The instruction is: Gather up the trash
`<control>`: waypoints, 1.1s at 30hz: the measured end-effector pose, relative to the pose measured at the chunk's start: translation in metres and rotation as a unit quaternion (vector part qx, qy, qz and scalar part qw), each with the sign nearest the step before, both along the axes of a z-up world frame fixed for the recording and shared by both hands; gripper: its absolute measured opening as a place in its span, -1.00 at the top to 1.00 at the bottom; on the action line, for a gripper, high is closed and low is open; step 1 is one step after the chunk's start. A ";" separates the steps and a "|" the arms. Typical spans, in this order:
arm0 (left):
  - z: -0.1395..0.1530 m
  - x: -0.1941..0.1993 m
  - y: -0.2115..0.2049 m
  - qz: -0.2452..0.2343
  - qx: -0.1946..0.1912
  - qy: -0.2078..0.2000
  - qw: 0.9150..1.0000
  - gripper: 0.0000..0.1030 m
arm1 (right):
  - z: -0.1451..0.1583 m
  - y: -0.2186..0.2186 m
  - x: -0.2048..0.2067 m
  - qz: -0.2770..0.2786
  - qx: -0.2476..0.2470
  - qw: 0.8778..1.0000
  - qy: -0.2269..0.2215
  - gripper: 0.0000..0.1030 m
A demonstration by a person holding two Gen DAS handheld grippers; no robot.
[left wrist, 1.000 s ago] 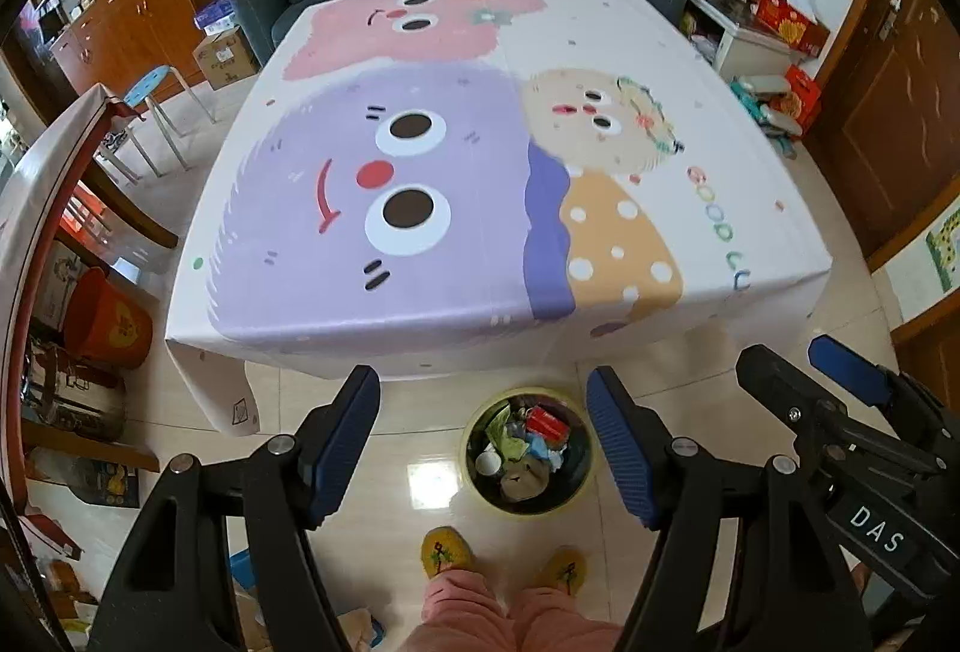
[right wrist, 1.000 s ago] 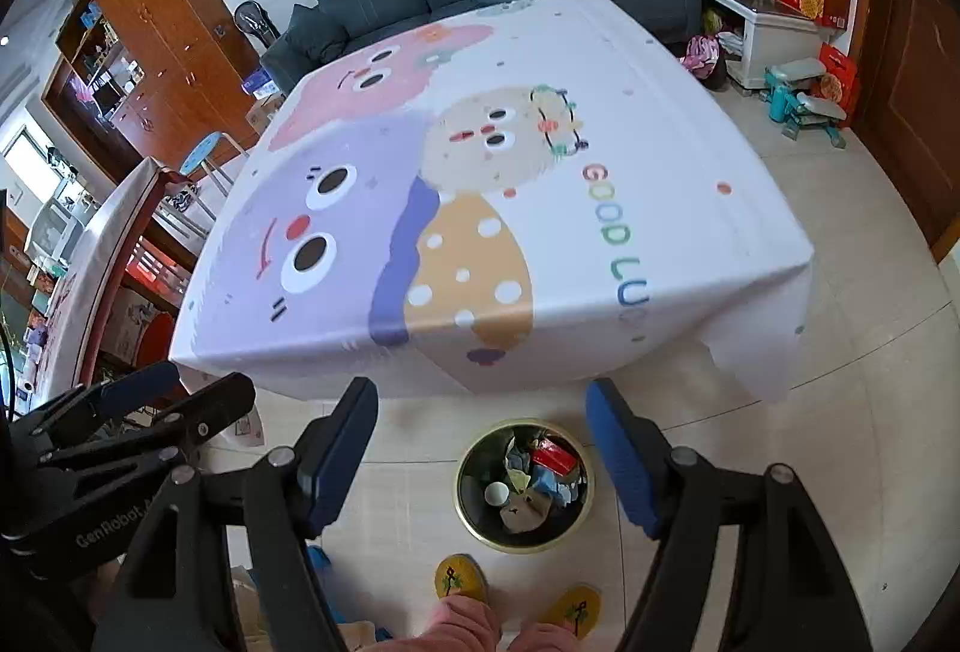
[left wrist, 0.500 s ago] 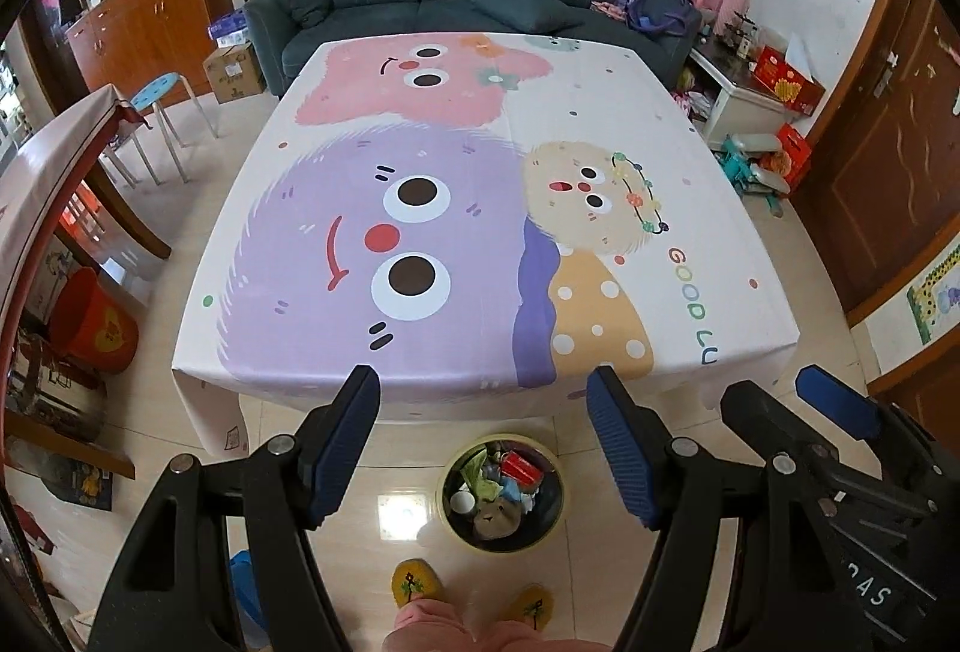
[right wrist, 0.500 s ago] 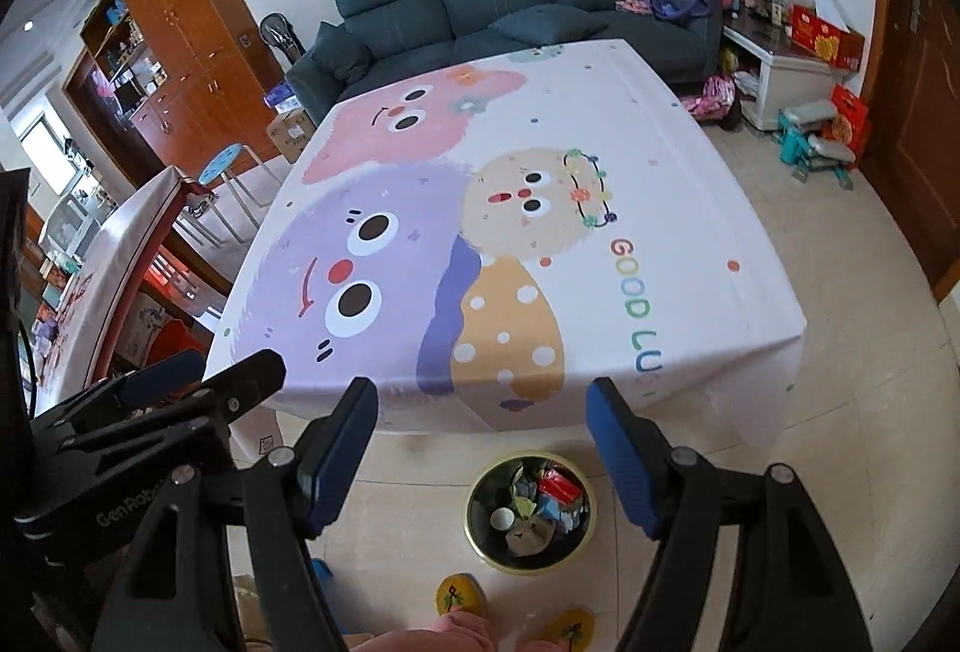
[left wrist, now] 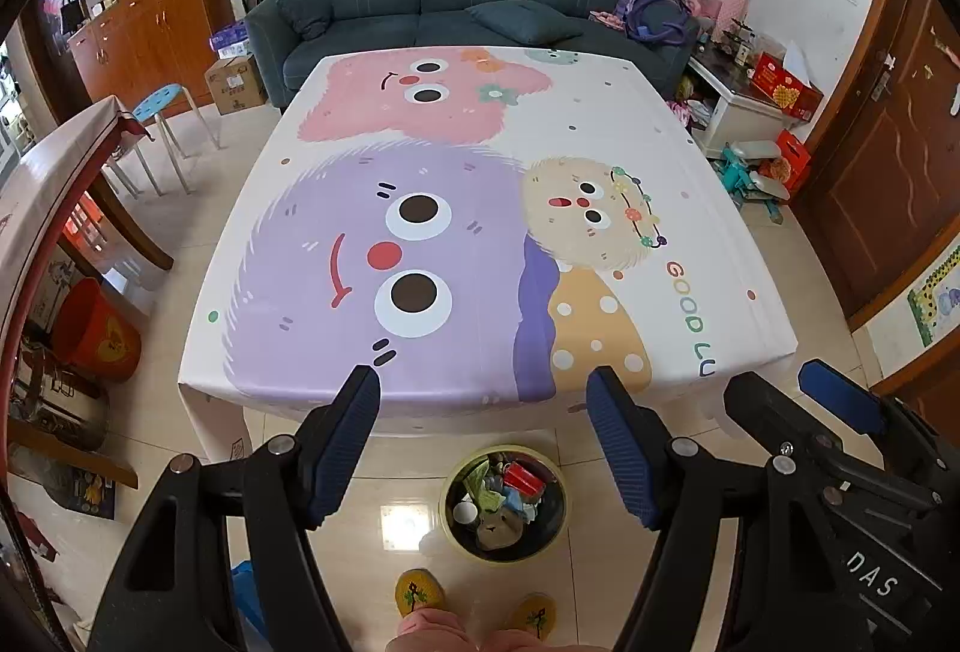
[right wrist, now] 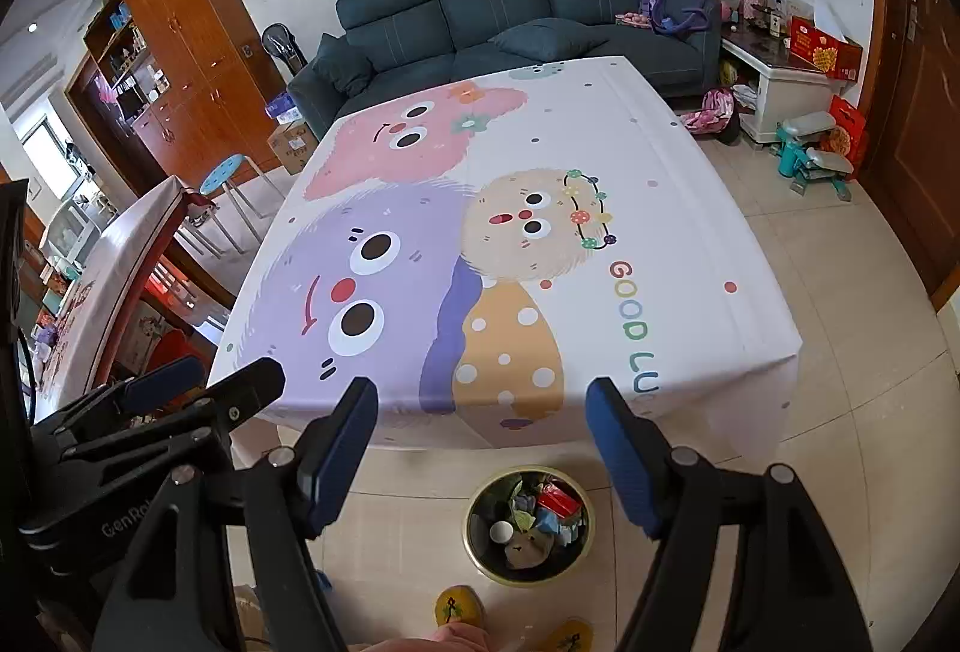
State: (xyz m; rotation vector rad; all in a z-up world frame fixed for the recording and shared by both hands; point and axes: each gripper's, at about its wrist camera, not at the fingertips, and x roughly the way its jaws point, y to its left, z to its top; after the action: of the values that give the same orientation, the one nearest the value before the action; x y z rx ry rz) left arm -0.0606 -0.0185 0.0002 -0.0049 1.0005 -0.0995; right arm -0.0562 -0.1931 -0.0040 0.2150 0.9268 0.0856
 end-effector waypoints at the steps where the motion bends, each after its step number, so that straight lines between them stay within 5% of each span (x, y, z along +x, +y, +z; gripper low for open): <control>1: 0.000 0.000 0.000 0.000 0.000 0.001 1.000 -0.35 | 0.000 0.000 0.000 0.000 0.000 1.000 0.000 -0.41; 33: 0.000 0.002 0.000 0.000 -0.004 -0.006 1.000 -0.35 | 0.009 0.000 0.006 -0.001 -0.008 1.000 -0.011 -0.41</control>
State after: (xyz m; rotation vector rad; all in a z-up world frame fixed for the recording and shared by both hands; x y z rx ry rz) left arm -0.0591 -0.0189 0.0001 -0.0113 0.9876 -0.1028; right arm -0.0507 -0.1929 0.0054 0.1993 0.9045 0.0786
